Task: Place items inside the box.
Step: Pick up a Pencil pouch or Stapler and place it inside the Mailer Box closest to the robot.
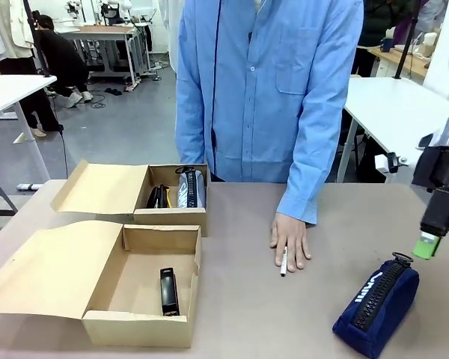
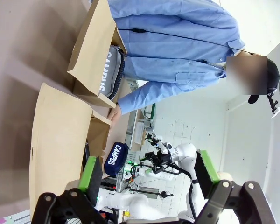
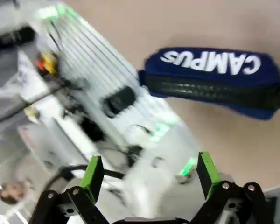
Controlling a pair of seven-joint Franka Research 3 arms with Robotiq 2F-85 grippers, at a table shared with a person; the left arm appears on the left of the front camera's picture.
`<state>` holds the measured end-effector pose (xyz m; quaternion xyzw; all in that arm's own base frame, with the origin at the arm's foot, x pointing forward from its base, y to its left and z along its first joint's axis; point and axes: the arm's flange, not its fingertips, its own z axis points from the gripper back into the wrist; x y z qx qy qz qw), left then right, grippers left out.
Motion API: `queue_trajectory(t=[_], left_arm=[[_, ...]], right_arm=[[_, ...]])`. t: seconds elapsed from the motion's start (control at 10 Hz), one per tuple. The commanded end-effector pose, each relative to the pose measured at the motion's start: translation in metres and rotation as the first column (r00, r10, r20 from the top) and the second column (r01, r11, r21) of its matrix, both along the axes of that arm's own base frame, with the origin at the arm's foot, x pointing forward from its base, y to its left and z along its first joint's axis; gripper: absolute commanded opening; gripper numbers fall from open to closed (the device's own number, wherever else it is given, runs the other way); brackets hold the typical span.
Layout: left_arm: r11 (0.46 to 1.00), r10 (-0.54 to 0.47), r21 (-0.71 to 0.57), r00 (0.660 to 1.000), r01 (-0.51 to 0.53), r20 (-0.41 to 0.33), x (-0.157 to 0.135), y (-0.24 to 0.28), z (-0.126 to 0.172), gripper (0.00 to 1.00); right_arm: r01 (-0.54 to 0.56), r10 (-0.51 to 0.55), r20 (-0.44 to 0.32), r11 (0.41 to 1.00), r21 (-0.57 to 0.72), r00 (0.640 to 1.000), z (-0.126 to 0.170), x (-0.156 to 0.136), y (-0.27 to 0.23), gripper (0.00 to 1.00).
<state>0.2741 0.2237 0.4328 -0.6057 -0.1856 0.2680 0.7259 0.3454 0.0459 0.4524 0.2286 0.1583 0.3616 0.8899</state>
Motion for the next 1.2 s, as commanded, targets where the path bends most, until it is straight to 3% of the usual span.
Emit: queue_trajectory(t=[0.0, 0.1, 0.2, 0.3, 0.4, 0.5, 0.6, 0.7, 0.8, 1.0, 1.1], left_arm=[[1.000, -0.010, 0.005, 1.000, 0.010, 0.018, -0.003, 0.001, 0.001, 1.00], [1.000, -0.010, 0.005, 1.000, 0.010, 0.018, -0.003, 0.001, 0.001, 1.00], [1.000, -0.010, 0.005, 1.000, 0.010, 0.018, -0.003, 0.001, 0.001, 1.00], [1.000, -0.010, 0.005, 1.000, 0.010, 0.018, -0.003, 0.001, 0.001, 1.00], [1.000, -0.010, 0.005, 1.000, 0.010, 0.018, -0.003, 0.001, 0.001, 1.00], [1.000, -0.010, 0.005, 1.000, 0.010, 0.018, -0.003, 0.001, 0.001, 1.00], [1.000, -0.010, 0.005, 1.000, 0.010, 0.018, -0.003, 0.001, 0.001, 1.00], [1.000, -0.010, 0.005, 1.000, 0.010, 0.018, -0.003, 0.001, 0.001, 1.00], [1.000, -0.010, 0.005, 1.000, 0.010, 0.018, -0.003, 0.001, 0.001, 1.00], [1.000, -0.010, 0.005, 1.000, 0.010, 0.018, -0.003, 0.001, 0.001, 1.00], [1.000, -0.010, 0.005, 1.000, 0.010, 0.018, -0.003, 0.001, 0.001, 1.00]], right_arm=[[-0.553, 0.511, 0.211, 0.775, 0.307, 0.833, 0.008, -0.001, -0.042, 1.00], [-0.636, 0.618, 0.194, 0.660, 0.400, 0.762, 0.007, -0.001, -0.052, 1.00], [-0.743, 0.798, 0.119, 0.481, 0.467, 0.591, 0.000, -0.008, -0.055, 1.00], [-0.267, 0.251, 0.123, 0.956, 0.126, 0.960, 0.005, 0.001, -0.027, 1.00], [-0.267, 0.251, 0.123, 0.956, 0.126, 0.960, 0.005, 0.001, -0.027, 1.00], [-0.399, 0.374, 0.149, 0.891, 0.214, 0.915, 0.001, -0.006, -0.045, 1.00], [-0.702, 0.650, 0.264, 0.661, 0.267, 0.713, -0.010, -0.006, -0.053, 1.00], [-0.813, 0.723, 0.372, 0.519, 0.262, 0.582, -0.019, -0.012, -0.038, 1.00], [-0.917, 0.779, 0.487, 0.373, 0.145, 0.394, -0.022, -0.016, -0.021, 1.00], [-0.957, 0.777, 0.583, 0.291, 0.001, 0.237, -0.037, -0.022, 0.007, 1.00], [-0.963, 0.772, 0.594, 0.270, 0.017, 0.227, -0.045, -0.027, 0.018, 1.00]])
